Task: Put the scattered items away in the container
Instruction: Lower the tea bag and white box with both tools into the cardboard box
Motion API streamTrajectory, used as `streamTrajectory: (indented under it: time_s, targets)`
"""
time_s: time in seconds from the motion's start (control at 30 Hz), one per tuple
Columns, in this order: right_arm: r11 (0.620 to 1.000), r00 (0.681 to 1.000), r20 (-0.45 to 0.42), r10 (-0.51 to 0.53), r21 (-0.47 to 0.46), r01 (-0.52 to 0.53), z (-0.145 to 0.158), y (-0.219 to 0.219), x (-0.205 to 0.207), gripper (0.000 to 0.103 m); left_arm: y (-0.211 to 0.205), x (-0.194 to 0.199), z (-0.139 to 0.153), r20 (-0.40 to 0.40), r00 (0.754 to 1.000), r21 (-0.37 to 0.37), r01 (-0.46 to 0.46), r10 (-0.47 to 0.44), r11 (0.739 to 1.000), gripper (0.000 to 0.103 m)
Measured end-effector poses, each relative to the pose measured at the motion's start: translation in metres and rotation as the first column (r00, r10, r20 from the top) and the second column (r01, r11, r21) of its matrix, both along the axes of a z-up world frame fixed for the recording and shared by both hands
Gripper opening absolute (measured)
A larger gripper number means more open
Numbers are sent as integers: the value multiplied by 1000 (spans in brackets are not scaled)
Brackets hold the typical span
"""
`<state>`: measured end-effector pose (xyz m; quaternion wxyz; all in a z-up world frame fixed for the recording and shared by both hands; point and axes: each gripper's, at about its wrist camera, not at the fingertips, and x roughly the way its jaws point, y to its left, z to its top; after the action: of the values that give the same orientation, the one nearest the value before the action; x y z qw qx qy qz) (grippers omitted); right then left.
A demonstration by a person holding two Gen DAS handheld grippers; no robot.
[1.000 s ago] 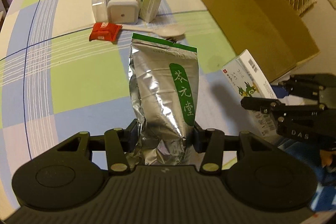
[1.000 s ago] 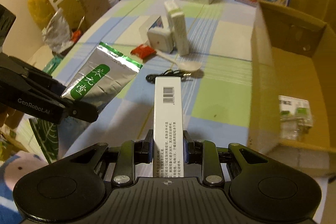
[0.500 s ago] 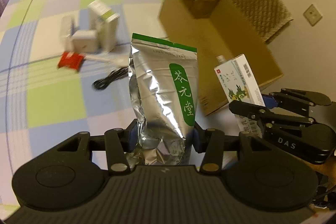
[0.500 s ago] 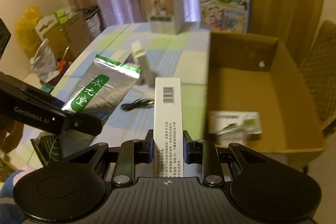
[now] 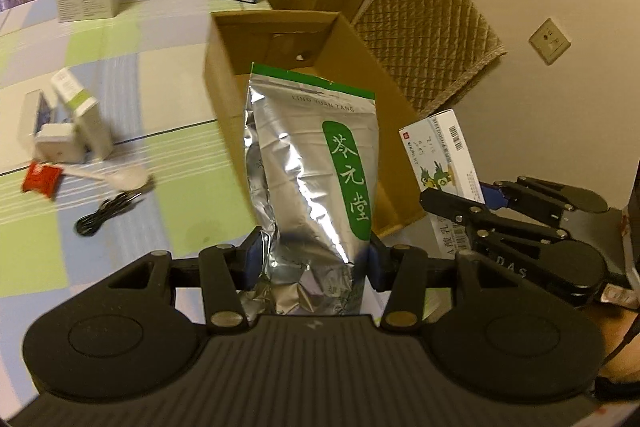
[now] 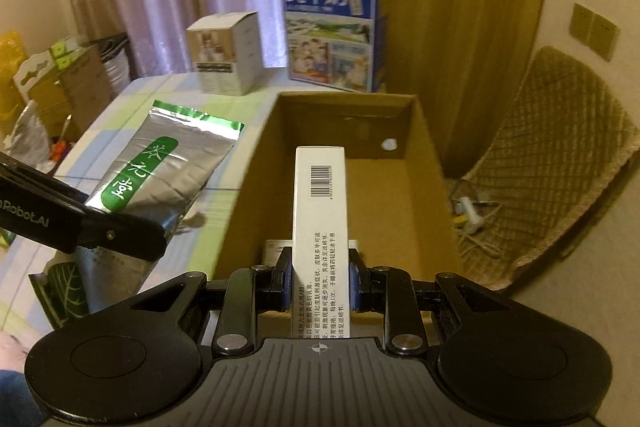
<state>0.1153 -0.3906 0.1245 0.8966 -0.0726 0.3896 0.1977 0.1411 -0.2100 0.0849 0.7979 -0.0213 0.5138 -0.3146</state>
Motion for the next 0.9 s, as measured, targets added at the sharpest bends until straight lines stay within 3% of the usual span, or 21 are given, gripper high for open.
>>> streamTrajectory:
  time_s: [0.4, 0.57, 0.9]
  targets:
    - [998, 998, -8, -59, 1, 59, -6, -33, 41, 23, -54, 32, -11, -44, 999, -62, -7, 4, 998, 44]
    - [999, 999, -12, -50, 10, 50, -15, -37, 64, 23, -68, 52, -27, -96, 995, -97, -36, 27, 995, 44]
    - [998, 997, -45, -56, 10, 57, -35, -38, 93, 23, -82, 86, -54, -111, 988, -98, -117, 106, 988, 44]
